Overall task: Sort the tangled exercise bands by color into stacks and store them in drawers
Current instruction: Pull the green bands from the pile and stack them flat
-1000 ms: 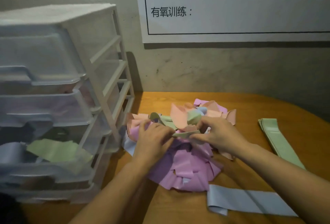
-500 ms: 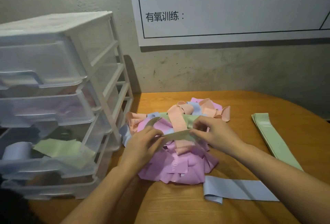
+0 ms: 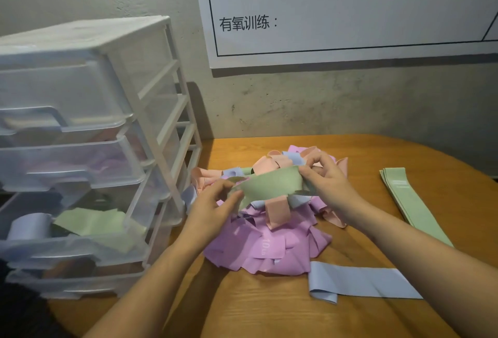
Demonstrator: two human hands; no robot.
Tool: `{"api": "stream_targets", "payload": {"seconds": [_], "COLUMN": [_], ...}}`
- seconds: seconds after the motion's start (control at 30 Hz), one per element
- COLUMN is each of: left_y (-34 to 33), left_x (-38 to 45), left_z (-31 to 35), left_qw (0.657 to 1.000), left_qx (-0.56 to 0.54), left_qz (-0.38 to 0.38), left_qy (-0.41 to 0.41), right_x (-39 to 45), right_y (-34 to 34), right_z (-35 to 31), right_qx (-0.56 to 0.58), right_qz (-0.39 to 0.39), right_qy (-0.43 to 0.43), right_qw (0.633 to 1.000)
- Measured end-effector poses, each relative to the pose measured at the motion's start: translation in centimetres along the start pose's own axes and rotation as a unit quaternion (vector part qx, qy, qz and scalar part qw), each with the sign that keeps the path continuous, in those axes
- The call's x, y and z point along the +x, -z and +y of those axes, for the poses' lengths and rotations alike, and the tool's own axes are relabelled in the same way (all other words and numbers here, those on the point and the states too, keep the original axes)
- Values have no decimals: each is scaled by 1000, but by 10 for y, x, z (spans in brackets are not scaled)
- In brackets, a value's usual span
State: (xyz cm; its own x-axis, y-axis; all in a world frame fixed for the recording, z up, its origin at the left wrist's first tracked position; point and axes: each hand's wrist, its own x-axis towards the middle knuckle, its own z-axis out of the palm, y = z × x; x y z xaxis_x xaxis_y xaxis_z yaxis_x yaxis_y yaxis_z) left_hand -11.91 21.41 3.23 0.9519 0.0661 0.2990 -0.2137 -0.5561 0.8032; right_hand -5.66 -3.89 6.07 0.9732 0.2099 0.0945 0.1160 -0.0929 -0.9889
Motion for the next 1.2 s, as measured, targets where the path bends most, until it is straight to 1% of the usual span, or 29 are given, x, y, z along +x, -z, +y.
{"api": "stream_targets", "payload": {"seconds": [0.07,0.13,0.2,0.27,0.33,0.37,0.4,0.47,0.57,0.63,0.7,0.8,0.87,0.9,0.97,1.03,1.13,1.2], "left_y": [1,3,5,6,6,6,7,11,18,21,22,20,20,21,24,29,33,35], "left_x": [-1,-2,-3,-4,-2,-1,1,6,11,11,8,4,1,1,2,5,16,24], "left_z": [12,23,35,45,52,54,55,53,43,38,35,32,30,31,37,47,62,71], "left_qw": [999,997,995,996,996,997,997,997,995,992,988,985,986,988,988,981,974,968], "left_qx": [-16,-13,-11,-23,-16,-13,-13,-8,6,-1,16,39,13,-17,-101,-178,-223,-250], "left_qz": [0,-7,-16,-23,-33,-40,-49,-71,-94,-117,-145,-167,-162,-151,-112,-73,-30,-16], "left_qy": [-28,-79,-102,-85,-75,-69,-57,-26,27,45,49,33,23,19,21,29,11,-5], "right_x": [0,-1,-2,-6,-9,-11,-12,-12,-9,-8,-9,-9,-9,-9,-10,-10,-10,-8], "right_y": [0,1,1,0,-1,-2,-4,-6,-1,2,3,8,13,14,15,15,11,5], "right_z": [-1,1,0,-2,-5,-6,-7,-9,-15,-19,-20,-18,-15,-14,-13,-13,-22,-28], "right_qx": [-14,-76,-136,-131,-105,-111,-128,-142,-52,-3,50,130,153,147,95,48,1,-49], "right_qz": [-7,-28,-50,-83,-131,-151,-162,-157,-130,-139,-145,-126,-127,-131,-132,-138,-135,-130], "right_qy": [-6,4,26,27,9,4,10,27,-4,-25,-44,-72,-90,-96,-99,-101,-77,-66], "right_qw": [1000,997,989,988,986,982,978,977,990,990,987,981,976,976,982,984,988,988]}}
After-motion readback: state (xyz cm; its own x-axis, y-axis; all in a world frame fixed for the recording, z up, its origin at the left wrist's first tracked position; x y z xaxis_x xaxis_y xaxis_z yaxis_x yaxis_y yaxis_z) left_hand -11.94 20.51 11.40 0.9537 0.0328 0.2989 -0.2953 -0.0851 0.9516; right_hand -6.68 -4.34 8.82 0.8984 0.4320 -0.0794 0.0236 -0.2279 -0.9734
